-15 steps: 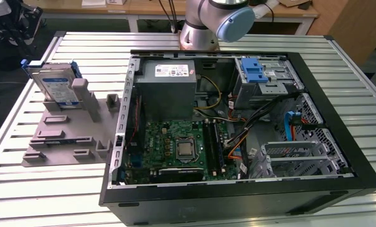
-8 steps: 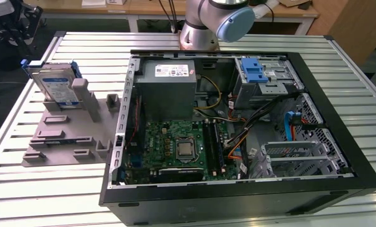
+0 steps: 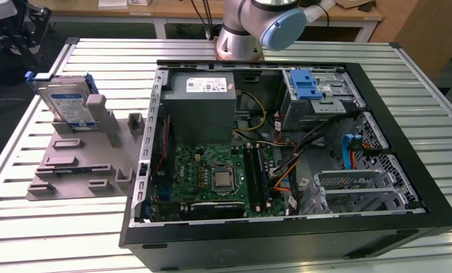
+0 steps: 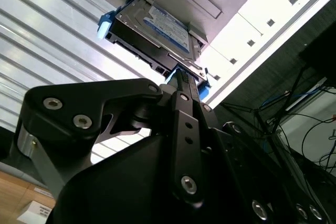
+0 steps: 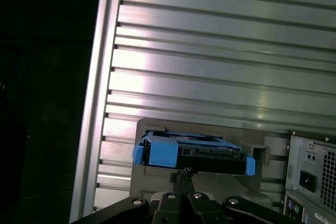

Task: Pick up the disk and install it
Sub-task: 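Pick up the disk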

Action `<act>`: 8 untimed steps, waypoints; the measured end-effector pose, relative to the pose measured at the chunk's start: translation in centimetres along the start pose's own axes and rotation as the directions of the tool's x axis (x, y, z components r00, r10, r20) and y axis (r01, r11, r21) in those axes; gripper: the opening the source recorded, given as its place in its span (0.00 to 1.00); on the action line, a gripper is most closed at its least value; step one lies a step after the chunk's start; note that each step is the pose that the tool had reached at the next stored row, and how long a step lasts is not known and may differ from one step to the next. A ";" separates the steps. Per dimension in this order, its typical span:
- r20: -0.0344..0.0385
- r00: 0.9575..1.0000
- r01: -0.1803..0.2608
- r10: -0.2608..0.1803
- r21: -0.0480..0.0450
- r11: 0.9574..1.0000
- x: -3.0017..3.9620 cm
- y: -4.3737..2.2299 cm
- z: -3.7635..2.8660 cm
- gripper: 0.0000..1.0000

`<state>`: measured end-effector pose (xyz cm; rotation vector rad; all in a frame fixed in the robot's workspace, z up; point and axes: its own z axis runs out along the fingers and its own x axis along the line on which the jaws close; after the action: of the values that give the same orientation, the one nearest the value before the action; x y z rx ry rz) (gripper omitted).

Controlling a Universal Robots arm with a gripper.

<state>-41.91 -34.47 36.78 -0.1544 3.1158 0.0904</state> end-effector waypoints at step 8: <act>0.000 1.000 0.007 -0.007 0.000 1.000 0.00 0.00 0.00 0.11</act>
<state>-41.91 -34.47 36.78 -0.1660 3.1154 0.0906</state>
